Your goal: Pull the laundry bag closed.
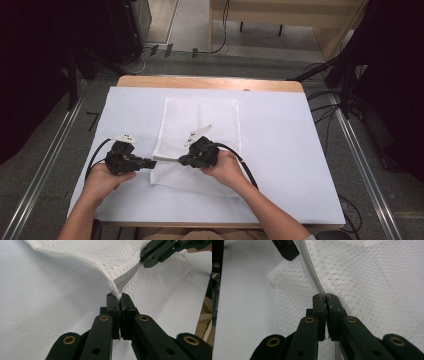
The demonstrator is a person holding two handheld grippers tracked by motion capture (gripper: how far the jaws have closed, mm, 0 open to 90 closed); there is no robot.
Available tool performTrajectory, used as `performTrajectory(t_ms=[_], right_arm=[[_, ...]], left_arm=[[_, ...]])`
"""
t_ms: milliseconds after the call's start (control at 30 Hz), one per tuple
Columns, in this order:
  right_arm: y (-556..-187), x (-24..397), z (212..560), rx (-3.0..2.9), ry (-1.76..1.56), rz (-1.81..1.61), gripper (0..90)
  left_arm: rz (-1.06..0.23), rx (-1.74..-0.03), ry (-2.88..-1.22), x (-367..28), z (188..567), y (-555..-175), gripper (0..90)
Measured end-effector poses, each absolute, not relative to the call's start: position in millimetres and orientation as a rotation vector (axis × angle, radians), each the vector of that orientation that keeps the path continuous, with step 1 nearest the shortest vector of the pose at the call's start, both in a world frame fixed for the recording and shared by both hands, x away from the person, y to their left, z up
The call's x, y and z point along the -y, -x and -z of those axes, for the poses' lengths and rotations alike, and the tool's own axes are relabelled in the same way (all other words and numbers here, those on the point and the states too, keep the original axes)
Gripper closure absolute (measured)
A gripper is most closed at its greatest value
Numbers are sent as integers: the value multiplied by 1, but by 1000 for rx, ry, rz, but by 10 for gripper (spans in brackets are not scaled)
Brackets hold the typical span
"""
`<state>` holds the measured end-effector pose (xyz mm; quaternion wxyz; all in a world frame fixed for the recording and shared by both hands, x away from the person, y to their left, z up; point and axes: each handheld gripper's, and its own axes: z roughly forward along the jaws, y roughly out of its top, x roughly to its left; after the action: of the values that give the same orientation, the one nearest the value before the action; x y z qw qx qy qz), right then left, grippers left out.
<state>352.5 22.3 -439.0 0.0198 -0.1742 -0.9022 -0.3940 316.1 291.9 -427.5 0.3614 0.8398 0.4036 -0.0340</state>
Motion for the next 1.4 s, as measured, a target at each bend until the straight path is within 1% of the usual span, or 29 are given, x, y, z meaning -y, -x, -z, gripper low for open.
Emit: performTrajectory(t_ms=[467,1400], right_arm=[[-359,-3,442,2789,605,1189,883],[-356,15,449,2780,652,1172,882]], left_arm=[[89,-1042,-2164,-292,428,-316,892],[95,-1044,-2176,-293,428,-315,892]])
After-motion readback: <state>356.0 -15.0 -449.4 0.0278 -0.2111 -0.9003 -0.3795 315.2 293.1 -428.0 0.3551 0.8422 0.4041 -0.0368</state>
